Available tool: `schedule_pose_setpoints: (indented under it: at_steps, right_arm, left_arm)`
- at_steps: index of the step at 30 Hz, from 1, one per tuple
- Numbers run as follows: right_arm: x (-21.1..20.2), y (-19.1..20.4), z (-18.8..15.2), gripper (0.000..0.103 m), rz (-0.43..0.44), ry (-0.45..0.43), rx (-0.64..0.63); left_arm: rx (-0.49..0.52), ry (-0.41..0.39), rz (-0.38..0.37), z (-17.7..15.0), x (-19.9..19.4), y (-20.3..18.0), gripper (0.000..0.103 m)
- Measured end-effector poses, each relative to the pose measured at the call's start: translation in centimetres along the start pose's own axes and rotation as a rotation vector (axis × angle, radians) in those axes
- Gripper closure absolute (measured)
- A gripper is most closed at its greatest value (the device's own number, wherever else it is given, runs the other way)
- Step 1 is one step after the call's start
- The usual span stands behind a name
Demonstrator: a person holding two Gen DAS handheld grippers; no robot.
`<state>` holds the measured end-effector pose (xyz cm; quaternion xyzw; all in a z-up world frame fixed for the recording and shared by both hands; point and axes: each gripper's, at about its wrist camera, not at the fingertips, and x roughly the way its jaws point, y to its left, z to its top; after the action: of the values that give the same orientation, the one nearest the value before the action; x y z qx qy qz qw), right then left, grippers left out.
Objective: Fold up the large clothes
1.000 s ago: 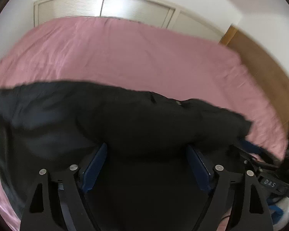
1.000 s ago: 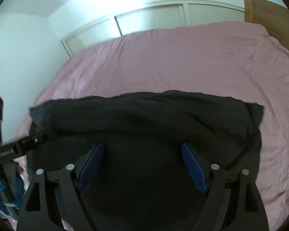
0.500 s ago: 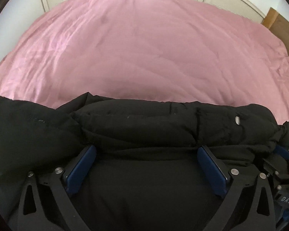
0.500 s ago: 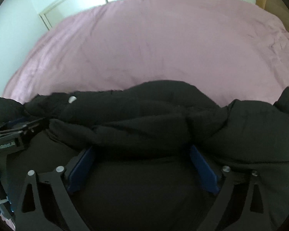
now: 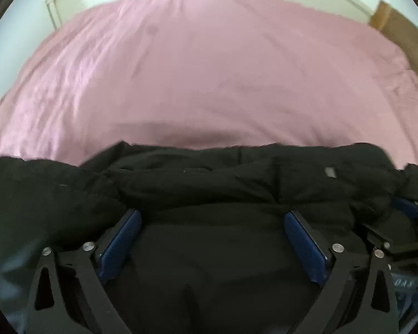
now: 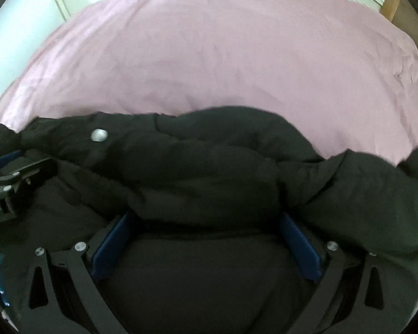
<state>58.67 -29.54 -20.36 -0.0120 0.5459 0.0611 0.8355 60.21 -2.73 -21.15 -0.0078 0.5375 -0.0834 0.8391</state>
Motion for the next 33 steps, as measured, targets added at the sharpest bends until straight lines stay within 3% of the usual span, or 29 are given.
schedule_pose_setpoints:
  at_steps: [5, 8, 13, 17, 22, 27, 33]
  right_arm:
    - [-8.2, 1.8, -2.0, 0.0, 0.074, -0.164, -0.015]
    - [-10.3, 3.5, -4.2, 0.0, 0.107, -0.192, -0.039]
    - [-7.2, 4.2, -7.2, 0.0, 0.076, -0.141, -0.041]
    - [-2.5, 2.5, -6.6, 0.0, 0.104, -0.109, 0.054]
    - [1.3, 2.4, -6.5, 0.0, 0.076, -0.073, 0.041]
    - [1.0, 3.0, -6.4, 0.0, 0.059, -0.055, 0.034]
    - [-3.7, 3.6, -6.2, 0.0, 0.04, -0.106, -0.024]
  left_arm:
    - [0.017, -0.146, -0.066, -2.2, -8.4, 0.7, 0.003]
    - [0.034, -0.171, -0.066, -5.0, -10.4, 0.6, 0.003]
    - [0.032, -0.121, 0.004, -7.5, -7.3, 1.7, 0.003]
    - [0.0, -0.102, 0.016, -7.0, -3.9, 2.9, 0.001]
    - [0.004, -0.092, 0.061, -7.1, -1.4, 1.9, 0.001]
    - [0.013, -0.099, 0.079, -7.4, -1.7, 1.7, 0.001]
    - [0.01, -0.166, 0.078, -8.3, -5.4, 2.2, 0.001]
